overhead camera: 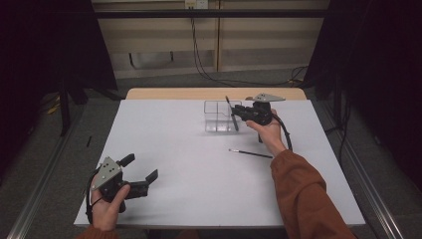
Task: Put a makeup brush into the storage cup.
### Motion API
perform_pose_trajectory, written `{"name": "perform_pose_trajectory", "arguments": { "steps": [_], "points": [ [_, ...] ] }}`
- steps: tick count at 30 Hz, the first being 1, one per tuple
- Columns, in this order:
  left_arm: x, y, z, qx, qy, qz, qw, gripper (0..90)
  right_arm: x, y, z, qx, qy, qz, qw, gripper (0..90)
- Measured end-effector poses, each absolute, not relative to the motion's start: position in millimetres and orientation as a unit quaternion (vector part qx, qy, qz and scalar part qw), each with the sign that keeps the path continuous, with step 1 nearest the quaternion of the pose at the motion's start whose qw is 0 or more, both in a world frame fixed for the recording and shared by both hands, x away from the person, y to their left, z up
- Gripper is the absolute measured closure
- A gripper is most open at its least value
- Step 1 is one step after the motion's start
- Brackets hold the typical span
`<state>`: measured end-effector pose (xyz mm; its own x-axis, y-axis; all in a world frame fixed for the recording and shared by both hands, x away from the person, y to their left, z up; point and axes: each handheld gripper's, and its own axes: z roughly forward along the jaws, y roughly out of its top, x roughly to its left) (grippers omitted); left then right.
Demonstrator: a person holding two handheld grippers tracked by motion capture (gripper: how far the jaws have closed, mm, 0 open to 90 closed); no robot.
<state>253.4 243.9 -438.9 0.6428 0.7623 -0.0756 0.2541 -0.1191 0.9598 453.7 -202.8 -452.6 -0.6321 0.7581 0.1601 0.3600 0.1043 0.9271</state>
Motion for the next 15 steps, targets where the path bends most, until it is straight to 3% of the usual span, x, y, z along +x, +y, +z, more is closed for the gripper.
{"name": "perform_pose_trajectory", "arguments": {
  "steps": [8,12,15],
  "points": [
    [253.3,244.1,-438.7,0.713,0.356,0.227,0.56,2.7,450.8,-204.8,-451.4,0.387,0.712,0.557,0.184,63.9],
    [253.2,244.0,-438.8,0.71,0.358,0.226,0.563,2.7,447.0,-206.1,-449.8,0.384,0.71,0.56,0.186,50.7],
    [253.2,243.8,-438.5,0.71,0.357,0.227,0.563,2.7,443.9,-205.3,-448.8,0.383,0.715,0.554,0.189,35.9]
  ]
}}
